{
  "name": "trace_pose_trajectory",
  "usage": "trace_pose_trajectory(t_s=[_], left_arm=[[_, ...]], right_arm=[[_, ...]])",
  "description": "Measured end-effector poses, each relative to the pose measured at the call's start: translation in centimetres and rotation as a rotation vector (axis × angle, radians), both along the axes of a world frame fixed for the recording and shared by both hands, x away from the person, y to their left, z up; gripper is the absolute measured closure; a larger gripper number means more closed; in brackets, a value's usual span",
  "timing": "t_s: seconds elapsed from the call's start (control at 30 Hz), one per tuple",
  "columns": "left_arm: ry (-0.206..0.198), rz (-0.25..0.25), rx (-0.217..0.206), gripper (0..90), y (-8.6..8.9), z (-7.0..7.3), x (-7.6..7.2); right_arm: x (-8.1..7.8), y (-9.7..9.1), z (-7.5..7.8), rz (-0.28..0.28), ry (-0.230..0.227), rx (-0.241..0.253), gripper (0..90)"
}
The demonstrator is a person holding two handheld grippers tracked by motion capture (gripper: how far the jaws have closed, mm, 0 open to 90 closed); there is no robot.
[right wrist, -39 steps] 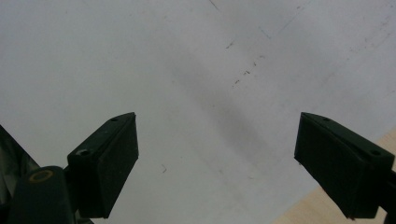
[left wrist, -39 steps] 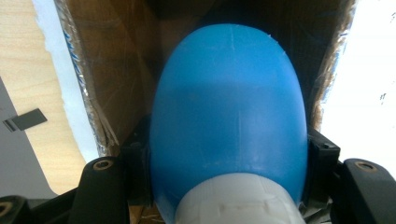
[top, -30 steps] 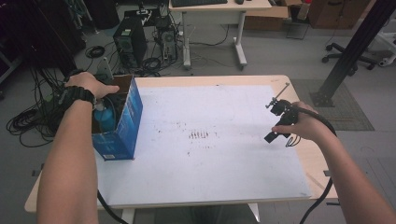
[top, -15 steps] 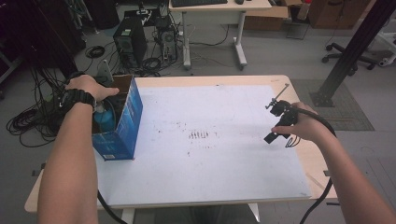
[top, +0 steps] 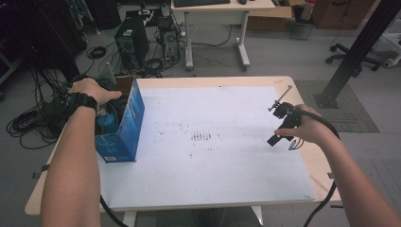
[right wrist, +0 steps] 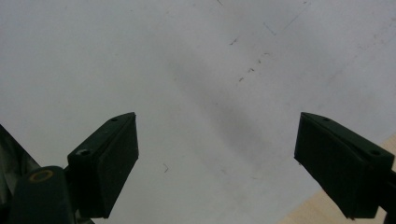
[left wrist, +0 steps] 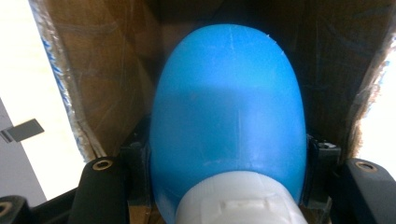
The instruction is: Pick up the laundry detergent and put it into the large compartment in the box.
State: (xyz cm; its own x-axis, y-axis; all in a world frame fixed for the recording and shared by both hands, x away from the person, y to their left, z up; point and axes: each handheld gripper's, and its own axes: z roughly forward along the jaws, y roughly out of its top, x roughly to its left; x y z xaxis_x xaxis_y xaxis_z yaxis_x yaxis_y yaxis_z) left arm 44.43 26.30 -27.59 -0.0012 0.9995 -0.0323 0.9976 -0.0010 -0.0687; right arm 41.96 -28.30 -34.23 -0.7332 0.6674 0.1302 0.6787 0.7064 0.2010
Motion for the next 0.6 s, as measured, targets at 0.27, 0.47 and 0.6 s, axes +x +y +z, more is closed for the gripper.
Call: trace_pose_trajectory(t_s=[0.27,0.47,0.6], left_arm=[[-0.003,-0.01,0.002,37.3,-0.05,-0.5,-0.06],[-0.01,-0.012,0.0,37.3,0.0,-0.57,-0.02],[-0.01,-0.015,-0.001,37.3,0.0,-0.66,0.01]], right_arm=[[-0.03,0.12,0.03,0.003,0.0,0.002,13.6],[0.0,0.09,-0.01,0.0,0.002,0.002,13.6],[0.02,0.21,-0.03,0.001,0.002,0.003,13.6]])
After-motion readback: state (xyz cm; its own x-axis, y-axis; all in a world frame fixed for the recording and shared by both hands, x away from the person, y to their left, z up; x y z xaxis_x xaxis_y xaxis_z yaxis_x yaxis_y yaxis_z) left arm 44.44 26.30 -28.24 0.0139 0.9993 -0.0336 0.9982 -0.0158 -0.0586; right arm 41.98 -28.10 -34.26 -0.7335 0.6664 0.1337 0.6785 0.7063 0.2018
